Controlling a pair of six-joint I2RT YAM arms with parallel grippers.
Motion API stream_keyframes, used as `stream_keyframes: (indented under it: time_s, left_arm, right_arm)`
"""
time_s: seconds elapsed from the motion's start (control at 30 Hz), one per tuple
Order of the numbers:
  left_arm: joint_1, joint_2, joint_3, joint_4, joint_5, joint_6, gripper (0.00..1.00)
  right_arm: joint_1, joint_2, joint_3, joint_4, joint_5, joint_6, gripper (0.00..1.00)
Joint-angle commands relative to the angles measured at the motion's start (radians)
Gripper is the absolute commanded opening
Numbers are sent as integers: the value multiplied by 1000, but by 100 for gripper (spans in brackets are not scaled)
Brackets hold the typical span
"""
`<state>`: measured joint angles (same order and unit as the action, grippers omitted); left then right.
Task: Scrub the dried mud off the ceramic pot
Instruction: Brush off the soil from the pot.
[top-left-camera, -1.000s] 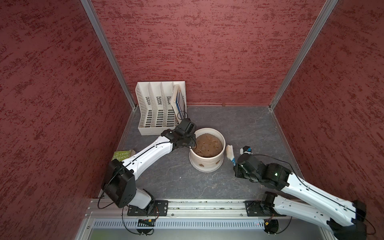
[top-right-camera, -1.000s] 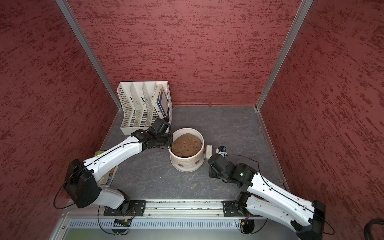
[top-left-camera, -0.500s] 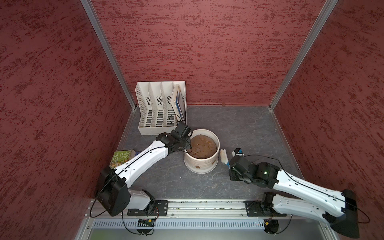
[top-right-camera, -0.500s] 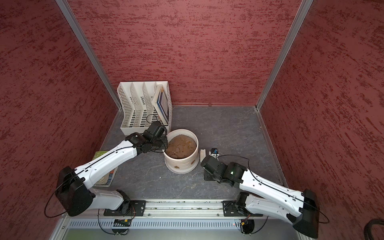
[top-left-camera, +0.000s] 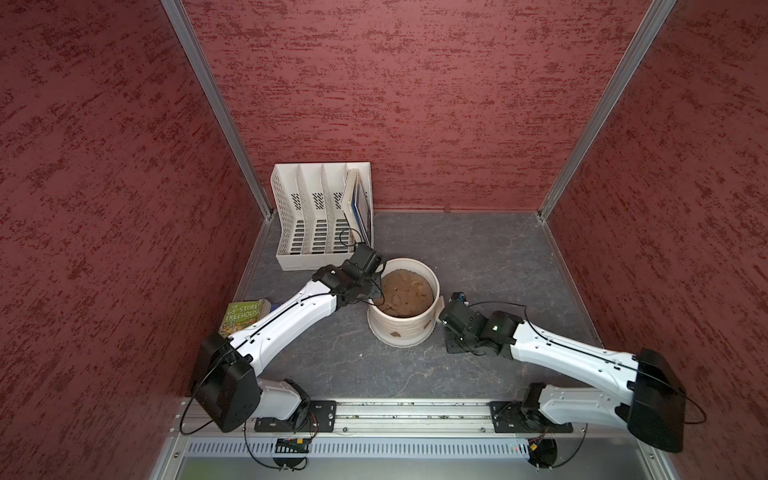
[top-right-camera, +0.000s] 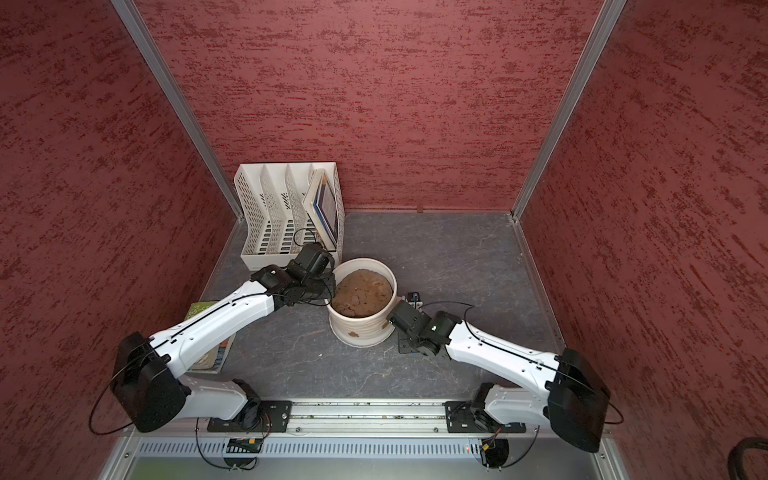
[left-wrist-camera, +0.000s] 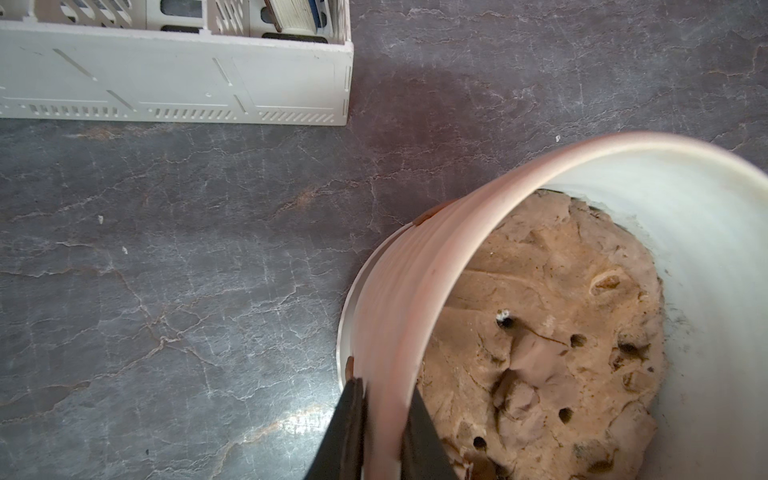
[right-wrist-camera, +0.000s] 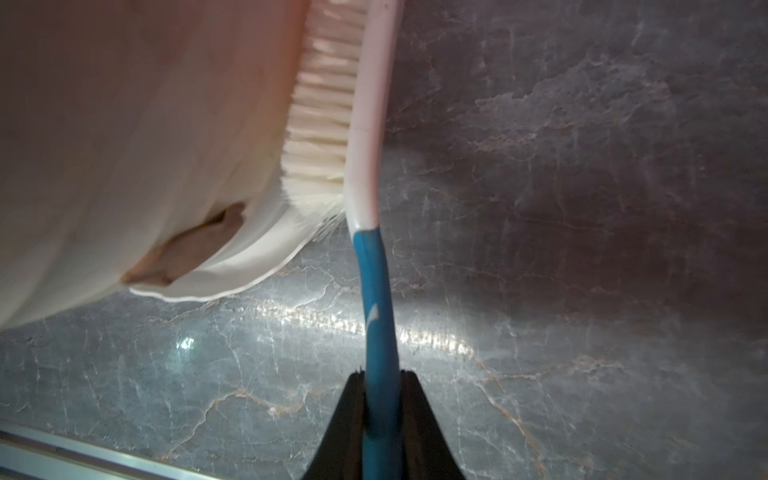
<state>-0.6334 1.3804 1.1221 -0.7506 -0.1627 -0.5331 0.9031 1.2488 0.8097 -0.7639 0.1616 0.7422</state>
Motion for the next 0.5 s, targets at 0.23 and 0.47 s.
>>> stream_keyframes:
  time_s: [0.23, 0.47]
  left_arm:
    - [-35, -4, -12, 46, 116, 7, 0]
    - [-26, -63, -59, -13, 86, -35, 0]
  right_arm:
    - [-184, 71, 4, 17, 9, -37, 0]
    - [-166, -43, 2, -83, 73, -16, 0]
